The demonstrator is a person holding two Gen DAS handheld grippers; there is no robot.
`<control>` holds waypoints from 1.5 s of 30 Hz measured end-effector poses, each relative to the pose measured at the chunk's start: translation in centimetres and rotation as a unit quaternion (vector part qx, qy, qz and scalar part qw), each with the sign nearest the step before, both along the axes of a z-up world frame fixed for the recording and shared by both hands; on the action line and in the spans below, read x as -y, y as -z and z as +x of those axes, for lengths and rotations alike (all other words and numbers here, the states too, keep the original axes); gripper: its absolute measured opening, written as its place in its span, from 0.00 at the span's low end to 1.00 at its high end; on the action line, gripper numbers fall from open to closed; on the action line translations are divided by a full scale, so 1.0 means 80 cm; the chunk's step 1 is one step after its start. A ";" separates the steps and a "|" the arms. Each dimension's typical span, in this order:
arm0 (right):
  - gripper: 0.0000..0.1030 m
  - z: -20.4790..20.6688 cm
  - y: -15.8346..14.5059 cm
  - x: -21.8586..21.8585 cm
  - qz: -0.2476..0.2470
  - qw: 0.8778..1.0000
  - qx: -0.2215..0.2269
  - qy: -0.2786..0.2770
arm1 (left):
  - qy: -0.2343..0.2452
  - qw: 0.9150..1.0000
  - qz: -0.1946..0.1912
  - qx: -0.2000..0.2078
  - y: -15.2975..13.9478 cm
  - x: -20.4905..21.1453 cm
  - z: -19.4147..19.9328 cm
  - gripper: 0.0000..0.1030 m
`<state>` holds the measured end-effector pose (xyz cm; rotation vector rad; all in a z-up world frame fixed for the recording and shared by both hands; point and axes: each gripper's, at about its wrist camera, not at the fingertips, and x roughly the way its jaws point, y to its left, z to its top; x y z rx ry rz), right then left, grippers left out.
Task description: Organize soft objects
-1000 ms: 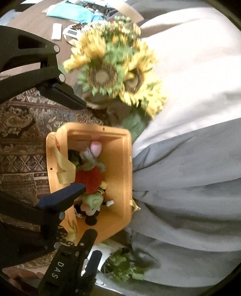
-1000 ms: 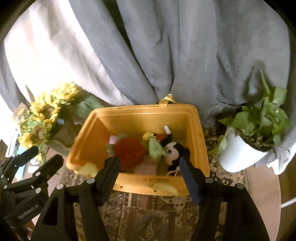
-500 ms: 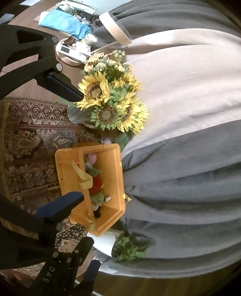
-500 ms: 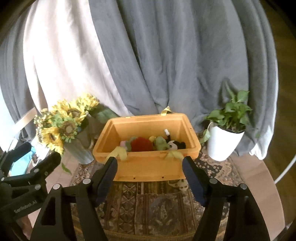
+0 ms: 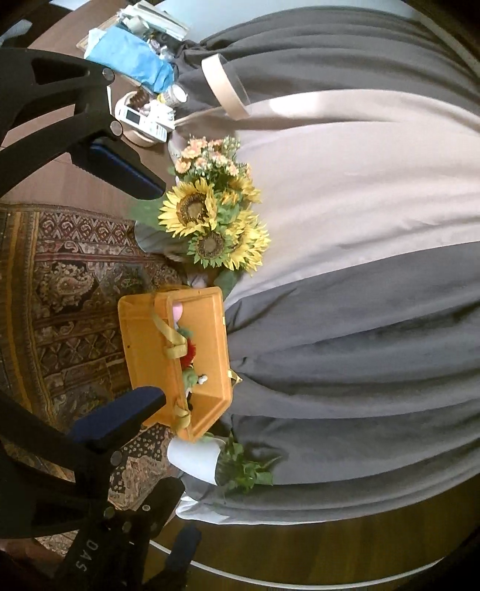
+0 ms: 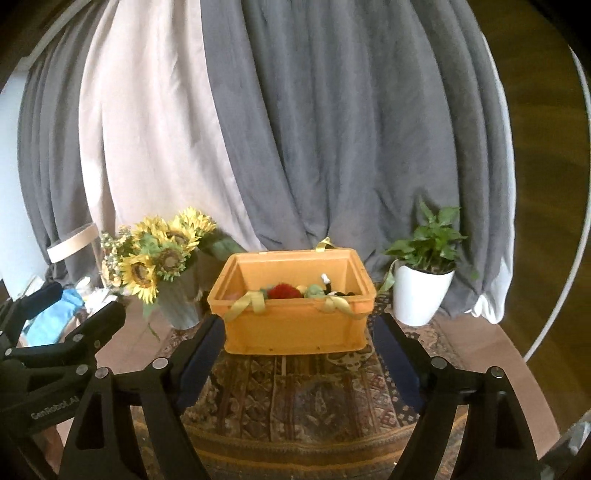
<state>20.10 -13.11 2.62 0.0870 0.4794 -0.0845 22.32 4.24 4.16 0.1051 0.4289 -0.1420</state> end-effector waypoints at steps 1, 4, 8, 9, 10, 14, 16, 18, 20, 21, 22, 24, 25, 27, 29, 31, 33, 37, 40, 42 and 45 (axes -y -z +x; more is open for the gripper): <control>0.81 -0.010 -0.002 0.002 -0.001 1.000 0.002 0.000 | -0.002 1.000 -0.002 0.003 -0.001 0.001 -0.010 1.00; 0.81 -0.035 -0.005 0.007 -0.003 1.000 0.005 -0.004 | -0.004 1.000 -0.004 0.010 -0.003 0.006 -0.036 1.00; 0.81 -0.072 -0.009 0.014 -0.007 1.000 0.011 -0.007 | -0.008 1.000 -0.005 0.021 -0.007 0.012 -0.076 1.00; 0.81 -0.085 -0.011 0.016 -0.008 1.000 0.014 -0.008 | -0.008 1.000 -0.005 0.023 -0.008 0.013 -0.085 1.00; 0.81 -0.092 -0.011 0.017 -0.009 1.000 0.015 -0.008 | -0.008 1.000 -0.004 0.024 -0.009 0.015 -0.095 1.00; 0.81 -0.128 -0.015 0.024 -0.007 1.000 0.023 -0.007 | -0.008 1.000 -0.003 0.029 -0.012 0.021 -0.132 1.00; 0.81 -0.145 -0.018 0.026 -0.010 1.000 0.027 -0.007 | -0.005 0.999 -0.005 0.031 -0.013 0.025 -0.150 1.00; 0.81 -0.161 -0.021 0.027 -0.013 0.999 0.031 -0.006 | -0.003 0.999 -0.006 0.033 -0.015 0.028 -0.165 1.00; 0.81 -0.177 -0.023 0.027 -0.015 0.999 0.033 -0.004 | -0.001 0.999 -0.007 0.037 -0.016 0.030 -0.181 1.00; 0.81 -0.184 -0.024 0.028 -0.014 0.999 0.035 -0.004 | 0.001 0.999 -0.007 0.038 -0.016 0.031 -0.188 1.00; 0.81 -0.192 -0.025 0.028 -0.013 0.999 0.035 -0.004 | 0.002 0.999 -0.008 0.039 -0.016 0.032 -0.194 1.00; 0.81 -0.207 -0.026 0.028 -0.012 0.999 0.037 -0.005 | 0.005 0.999 -0.009 0.041 -0.016 0.032 -0.209 1.00; 0.81 -0.212 -0.027 0.027 -0.012 0.999 0.038 -0.005 | 0.005 0.999 -0.009 0.043 -0.017 0.031 -0.216 1.00; 0.81 -0.223 -0.028 0.024 -0.012 0.999 0.039 -0.005 | 0.004 0.999 -0.008 0.046 -0.017 0.030 -0.228 1.00; 0.81 -0.235 -0.028 0.023 -0.012 0.999 0.042 -0.002 | 0.004 0.999 -0.007 0.048 -0.018 0.029 -0.240 1.00; 0.81 -0.245 -0.028 0.021 -0.012 0.999 0.043 0.000 | 0.005 0.999 -0.007 0.050 -0.017 0.029 -0.249 1.00; 0.81 -0.255 -0.027 0.019 -0.011 0.999 0.043 0.001 | 0.008 0.999 -0.008 0.050 -0.017 0.027 -0.259 1.00; 0.81 -0.272 -0.024 0.017 -0.009 0.999 0.043 0.005 | 0.012 0.999 -0.007 0.052 -0.017 0.027 -0.275 1.00; 0.81 -0.282 -0.024 0.017 -0.010 0.999 0.042 0.009 | 0.015 0.998 -0.006 0.055 -0.017 0.028 -0.284 1.00; 0.81 -0.287 -0.023 0.017 -0.009 0.999 0.042 0.010 | 0.018 0.998 -0.006 0.055 -0.018 0.029 -0.288 1.00; 0.81 -0.294 -0.024 0.018 -0.006 0.999 0.043 0.012 | 0.024 0.998 -0.009 0.054 -0.020 0.030 -0.293 1.00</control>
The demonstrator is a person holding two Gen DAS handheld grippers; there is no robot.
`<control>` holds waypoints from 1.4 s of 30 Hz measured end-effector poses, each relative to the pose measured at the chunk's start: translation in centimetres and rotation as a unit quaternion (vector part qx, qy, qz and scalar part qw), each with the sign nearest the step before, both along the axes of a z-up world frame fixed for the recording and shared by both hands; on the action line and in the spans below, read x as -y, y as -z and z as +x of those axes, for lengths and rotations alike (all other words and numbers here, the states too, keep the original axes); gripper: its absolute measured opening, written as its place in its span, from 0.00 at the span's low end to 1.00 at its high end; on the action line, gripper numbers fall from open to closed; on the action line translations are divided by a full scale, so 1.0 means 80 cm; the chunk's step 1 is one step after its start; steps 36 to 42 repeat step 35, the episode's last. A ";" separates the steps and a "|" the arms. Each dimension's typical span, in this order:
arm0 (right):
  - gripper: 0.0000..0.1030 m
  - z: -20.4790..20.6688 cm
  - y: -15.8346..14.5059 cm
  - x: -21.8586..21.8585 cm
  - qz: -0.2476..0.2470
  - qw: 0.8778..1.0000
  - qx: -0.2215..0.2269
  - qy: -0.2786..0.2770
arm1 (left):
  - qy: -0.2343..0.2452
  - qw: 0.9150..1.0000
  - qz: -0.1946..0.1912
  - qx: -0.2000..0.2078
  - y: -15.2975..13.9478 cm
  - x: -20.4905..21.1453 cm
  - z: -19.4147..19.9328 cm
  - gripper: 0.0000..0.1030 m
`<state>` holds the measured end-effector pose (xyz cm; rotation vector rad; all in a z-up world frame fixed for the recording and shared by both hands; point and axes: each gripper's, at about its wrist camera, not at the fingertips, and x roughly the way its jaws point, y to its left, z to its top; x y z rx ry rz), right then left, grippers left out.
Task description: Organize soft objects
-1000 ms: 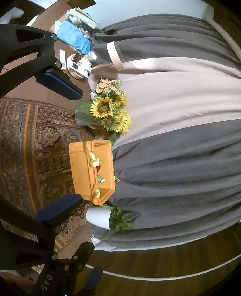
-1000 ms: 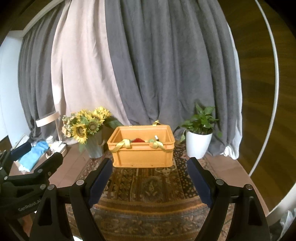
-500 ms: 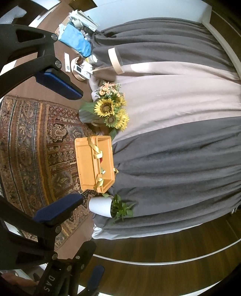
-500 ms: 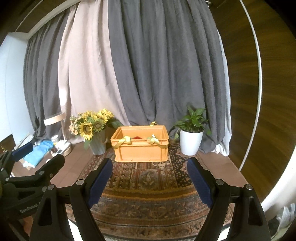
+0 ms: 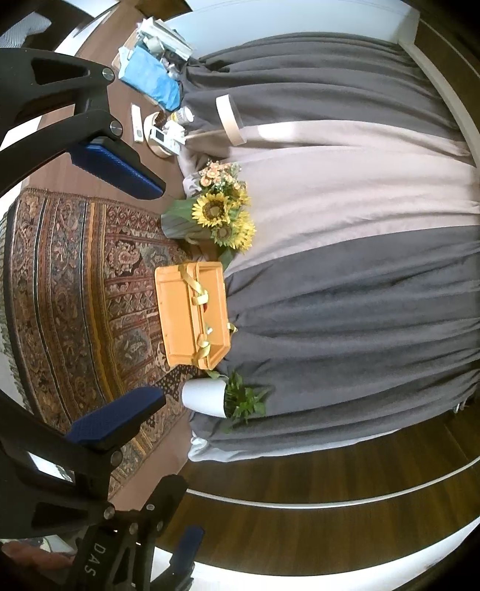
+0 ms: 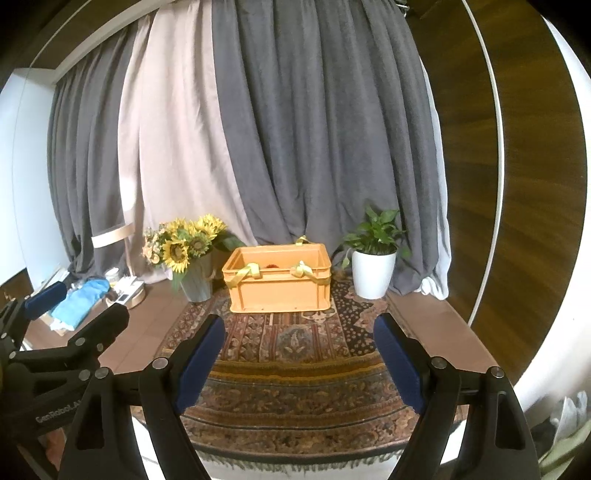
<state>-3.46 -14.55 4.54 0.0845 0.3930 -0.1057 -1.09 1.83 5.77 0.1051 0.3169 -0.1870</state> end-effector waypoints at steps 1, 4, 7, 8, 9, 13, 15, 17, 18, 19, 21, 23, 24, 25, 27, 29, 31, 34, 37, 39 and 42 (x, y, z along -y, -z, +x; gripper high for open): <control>0.81 -0.002 0.000 0.000 0.000 1.000 0.000 0.001 | 0.000 1.000 0.002 0.001 0.000 0.002 -0.001 1.00; 0.81 -0.005 0.000 0.001 0.000 1.000 0.001 0.002 | 0.002 1.000 0.001 0.005 -0.002 0.003 -0.005 1.00; 0.81 -0.008 0.000 0.003 0.002 1.000 0.002 0.005 | 0.006 1.000 0.001 0.008 -0.003 0.006 -0.009 1.00; 0.81 -0.009 -0.001 0.005 0.004 1.000 0.002 0.006 | 0.008 1.000 0.001 0.008 -0.003 0.007 -0.010 1.00; 0.81 -0.010 0.000 0.006 0.005 1.000 0.002 0.007 | 0.008 1.000 0.001 0.008 -0.003 0.007 -0.011 1.00; 0.81 -0.015 -0.001 0.009 0.005 1.000 0.003 0.008 | 0.011 1.000 -0.001 0.010 -0.005 0.011 -0.014 1.00; 0.81 -0.015 -0.002 0.008 0.004 1.000 0.003 0.009 | 0.012 1.000 -0.001 0.011 -0.005 0.013 -0.015 1.00; 0.81 -0.017 -0.002 0.010 0.003 1.000 0.004 0.010 | 0.013 1.000 -0.002 0.011 -0.005 0.015 -0.014 1.00; 0.81 -0.018 -0.002 0.010 0.002 1.000 0.004 0.010 | 0.013 1.000 -0.002 0.011 -0.006 0.016 -0.015 1.00; 0.81 -0.018 -0.003 0.011 0.001 1.000 0.004 0.010 | 0.014 1.000 -0.002 0.012 -0.005 0.016 -0.015 1.00; 0.81 -0.019 -0.003 0.012 0.001 1.000 0.004 0.011 | 0.015 1.000 -0.003 0.012 -0.005 0.018 -0.017 1.00; 0.81 -0.020 -0.004 0.015 0.002 1.000 0.005 0.011 | 0.017 1.000 -0.002 0.012 -0.006 0.020 -0.018 1.00; 0.81 -0.021 -0.004 0.016 0.002 1.000 0.005 0.011 | 0.018 1.000 -0.002 0.012 -0.006 0.021 -0.018 1.00; 0.81 -0.022 -0.004 0.017 0.001 1.000 0.005 0.013 | 0.019 1.000 -0.002 0.011 -0.005 0.023 -0.017 1.00; 0.81 -0.023 -0.004 0.019 0.002 1.000 0.006 0.013 | 0.020 1.000 -0.002 0.009 -0.005 0.026 -0.017 1.00; 0.81 -0.024 -0.005 0.022 0.001 1.000 0.006 0.014 | 0.022 1.000 -0.003 0.008 -0.006 0.027 -0.018 1.00; 0.81 -0.024 -0.004 0.025 0.001 1.000 0.006 0.014 | 0.023 1.000 -0.003 0.009 -0.006 0.030 -0.019 1.00; 0.81 -0.025 -0.004 0.031 0.003 1.000 0.004 0.016 | 0.025 1.000 -0.002 0.008 -0.008 0.031 -0.020 1.00; 0.81 -0.025 -0.004 0.032 0.003 1.000 0.004 0.016 | 0.025 1.000 -0.002 0.008 -0.008 0.032 -0.020 1.00; 0.81 -0.025 -0.004 0.032 0.003 1.000 0.004 0.016 | 0.025 1.000 -0.002 0.008 -0.008 0.032 -0.020 1.00; 0.81 -0.025 -0.004 0.032 0.003 1.000 0.004 0.016 | 0.025 1.000 -0.002 0.008 -0.008 0.032 -0.020 1.00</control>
